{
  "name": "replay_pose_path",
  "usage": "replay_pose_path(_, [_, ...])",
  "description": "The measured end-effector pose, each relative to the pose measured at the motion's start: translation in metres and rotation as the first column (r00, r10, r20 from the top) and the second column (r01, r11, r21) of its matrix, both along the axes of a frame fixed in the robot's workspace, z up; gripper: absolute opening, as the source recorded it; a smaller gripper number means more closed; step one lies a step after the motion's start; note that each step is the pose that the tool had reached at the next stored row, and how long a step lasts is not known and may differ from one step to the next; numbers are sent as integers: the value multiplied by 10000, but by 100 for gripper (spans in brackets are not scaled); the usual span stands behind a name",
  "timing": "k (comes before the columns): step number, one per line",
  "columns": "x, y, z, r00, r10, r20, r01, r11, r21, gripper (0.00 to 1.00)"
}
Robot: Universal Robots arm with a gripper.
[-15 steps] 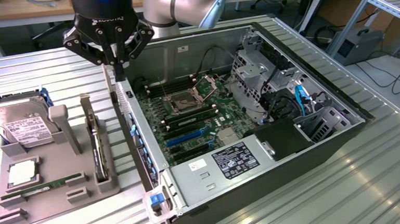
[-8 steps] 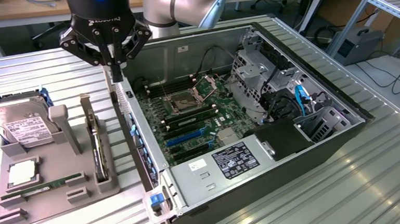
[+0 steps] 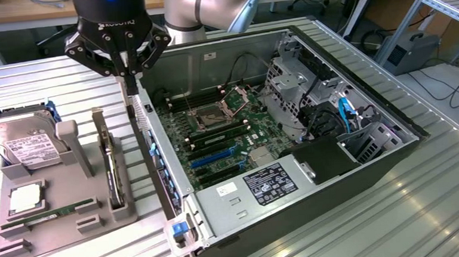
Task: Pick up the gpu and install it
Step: 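Reach for the gpu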
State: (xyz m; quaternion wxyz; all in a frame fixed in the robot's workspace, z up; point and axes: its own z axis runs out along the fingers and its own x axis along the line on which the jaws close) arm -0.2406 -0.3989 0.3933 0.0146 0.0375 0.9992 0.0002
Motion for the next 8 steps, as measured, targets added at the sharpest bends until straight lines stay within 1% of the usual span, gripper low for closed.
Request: replay_pose_path(8, [-22,0,0,10000,0,1,0,10000,-41,11])
